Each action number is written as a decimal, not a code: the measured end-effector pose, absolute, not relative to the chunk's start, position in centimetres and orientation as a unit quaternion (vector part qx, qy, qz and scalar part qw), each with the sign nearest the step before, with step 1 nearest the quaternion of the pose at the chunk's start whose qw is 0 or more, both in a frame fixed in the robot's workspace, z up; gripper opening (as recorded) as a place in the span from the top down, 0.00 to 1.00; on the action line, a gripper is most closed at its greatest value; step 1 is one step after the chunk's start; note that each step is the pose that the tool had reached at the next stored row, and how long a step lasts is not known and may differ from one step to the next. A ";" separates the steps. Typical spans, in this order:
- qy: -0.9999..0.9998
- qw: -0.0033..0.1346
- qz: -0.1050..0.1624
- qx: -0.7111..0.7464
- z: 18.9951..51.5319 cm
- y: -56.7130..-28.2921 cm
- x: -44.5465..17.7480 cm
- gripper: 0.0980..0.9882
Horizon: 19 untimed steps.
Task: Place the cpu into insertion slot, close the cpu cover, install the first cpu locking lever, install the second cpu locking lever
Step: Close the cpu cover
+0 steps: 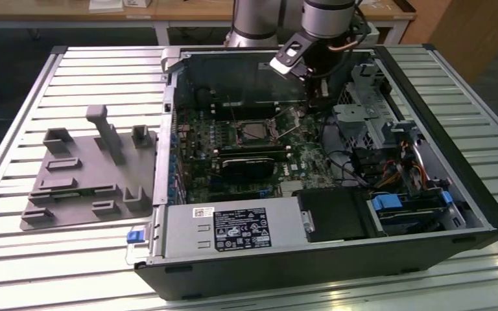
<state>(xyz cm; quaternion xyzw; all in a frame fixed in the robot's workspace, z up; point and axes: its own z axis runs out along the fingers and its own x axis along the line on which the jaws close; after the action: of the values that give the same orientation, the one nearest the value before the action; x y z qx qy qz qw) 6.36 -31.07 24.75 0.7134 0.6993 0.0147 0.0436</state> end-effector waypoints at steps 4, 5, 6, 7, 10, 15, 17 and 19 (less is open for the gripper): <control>0.699 0.042 0.013 0.714 24.1 -31.1 6.6 1.00; 0.699 0.042 0.013 0.714 23.9 -31.1 6.7 1.00; 0.699 0.042 0.012 0.714 23.9 -31.1 6.8 1.00; 0.699 0.042 0.012 0.714 23.8 -31.1 6.8 1.00; 0.699 0.041 0.012 0.714 23.8 -31.1 6.8 1.00; 0.699 0.037 0.007 0.714 23.8 -31.1 6.8 1.00; 0.700 0.028 -0.001 0.714 23.8 -31.1 6.9 1.00; 0.700 0.018 -0.012 0.714 23.7 -31.1 6.9 1.00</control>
<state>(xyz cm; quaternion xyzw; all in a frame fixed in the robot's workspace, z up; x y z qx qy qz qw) 6.92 -31.08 23.73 0.7139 0.6999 -0.0120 0.0177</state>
